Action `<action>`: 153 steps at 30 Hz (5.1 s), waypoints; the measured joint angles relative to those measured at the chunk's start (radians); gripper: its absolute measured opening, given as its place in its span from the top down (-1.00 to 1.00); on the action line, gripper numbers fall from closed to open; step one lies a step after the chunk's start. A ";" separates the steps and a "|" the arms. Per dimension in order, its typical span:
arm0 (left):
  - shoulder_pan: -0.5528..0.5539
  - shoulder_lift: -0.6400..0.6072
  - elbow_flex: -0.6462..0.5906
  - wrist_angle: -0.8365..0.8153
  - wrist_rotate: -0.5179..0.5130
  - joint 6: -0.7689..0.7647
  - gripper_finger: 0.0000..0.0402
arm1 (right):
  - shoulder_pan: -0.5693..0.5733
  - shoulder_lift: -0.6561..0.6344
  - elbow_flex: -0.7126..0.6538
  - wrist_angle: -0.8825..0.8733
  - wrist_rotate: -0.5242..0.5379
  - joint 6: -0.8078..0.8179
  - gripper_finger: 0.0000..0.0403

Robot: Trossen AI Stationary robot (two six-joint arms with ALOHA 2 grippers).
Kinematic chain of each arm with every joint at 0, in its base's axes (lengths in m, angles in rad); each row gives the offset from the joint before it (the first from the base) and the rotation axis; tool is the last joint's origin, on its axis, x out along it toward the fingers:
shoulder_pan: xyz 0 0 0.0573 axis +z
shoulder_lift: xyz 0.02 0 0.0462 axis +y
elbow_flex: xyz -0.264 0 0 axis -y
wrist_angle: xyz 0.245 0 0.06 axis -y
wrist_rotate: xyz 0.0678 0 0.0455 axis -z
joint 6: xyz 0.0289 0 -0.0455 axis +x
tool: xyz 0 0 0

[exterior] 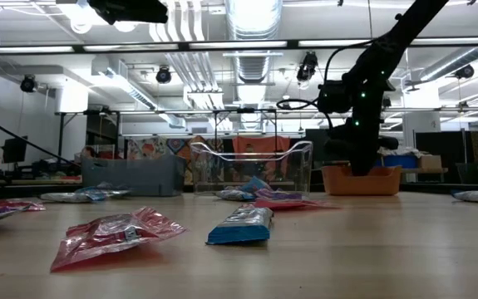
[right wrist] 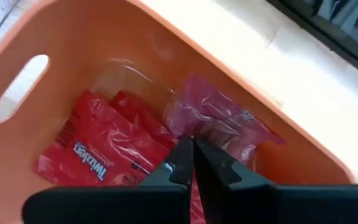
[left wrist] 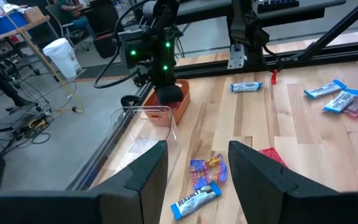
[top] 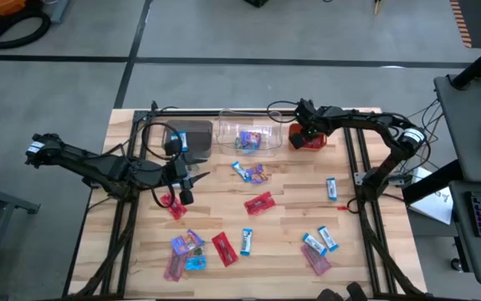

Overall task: Sort candy
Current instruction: Put the red candy into the orange bin, then put the white candy into the black bin

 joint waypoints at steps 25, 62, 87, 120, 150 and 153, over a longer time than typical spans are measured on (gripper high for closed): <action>-0.001 0.168 -0.001 -0.539 0.409 -0.614 0.24 | 0.567 -0.397 0.125 -0.314 -0.128 0.270 0.96; 0.266 0.392 -0.063 -0.658 0.402 -0.258 0.29 | 0.853 -0.312 0.123 -0.229 -0.053 0.283 0.95; 0.345 0.560 -0.066 -0.566 0.402 -0.137 0.09 | 0.853 -0.311 0.123 -0.229 -0.057 0.273 0.95; 0.371 0.459 0.316 -0.787 0.527 0.188 1.00 | 0.853 -0.311 0.123 -0.229 -0.061 0.273 0.95; 0.967 0.593 0.369 -0.569 0.733 -0.088 1.00 | 0.864 -0.311 0.123 -0.228 -0.061 0.307 0.95; 0.966 0.600 0.349 -0.505 0.663 -0.157 1.00 | 0.864 -0.311 0.123 -0.228 -0.061 0.302 0.95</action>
